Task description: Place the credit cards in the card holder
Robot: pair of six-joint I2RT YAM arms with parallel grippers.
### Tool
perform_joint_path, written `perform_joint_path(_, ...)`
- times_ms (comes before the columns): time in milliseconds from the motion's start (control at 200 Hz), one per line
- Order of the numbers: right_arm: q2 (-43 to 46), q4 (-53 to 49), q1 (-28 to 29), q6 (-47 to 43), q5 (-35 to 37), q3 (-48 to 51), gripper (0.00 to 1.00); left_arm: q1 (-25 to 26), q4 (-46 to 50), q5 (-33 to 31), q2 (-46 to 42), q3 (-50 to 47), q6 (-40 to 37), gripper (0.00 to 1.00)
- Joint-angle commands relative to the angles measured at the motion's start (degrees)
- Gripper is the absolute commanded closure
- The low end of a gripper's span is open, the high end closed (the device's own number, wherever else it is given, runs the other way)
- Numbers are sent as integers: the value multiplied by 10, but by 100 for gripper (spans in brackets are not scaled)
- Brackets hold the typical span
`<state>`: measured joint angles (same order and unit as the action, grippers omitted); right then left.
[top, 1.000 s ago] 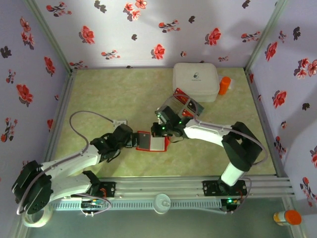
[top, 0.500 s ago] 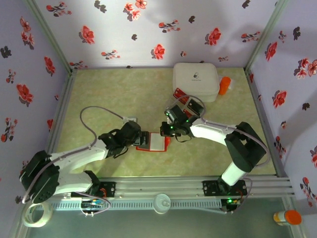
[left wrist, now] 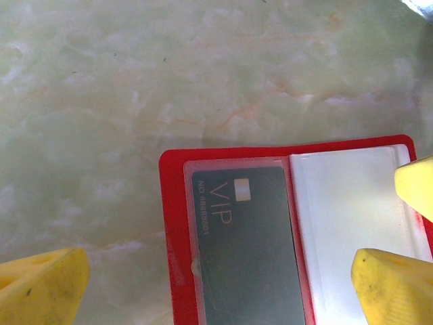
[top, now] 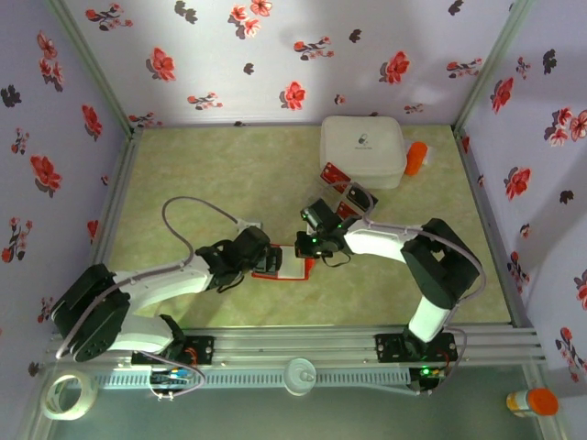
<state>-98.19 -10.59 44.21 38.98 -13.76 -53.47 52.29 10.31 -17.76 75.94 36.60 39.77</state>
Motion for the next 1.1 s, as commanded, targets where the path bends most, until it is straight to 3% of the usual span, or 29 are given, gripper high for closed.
perform_joint_path(0, -11, -2, 3, -3, -1, -19, 97, 6, -13, 2, 11, 8, 0, 0)
perform_joint_path(1095, -58, 22, 18, 9, -19, -20, 98, 34, -77, 9, 43, -24, 7, 0)
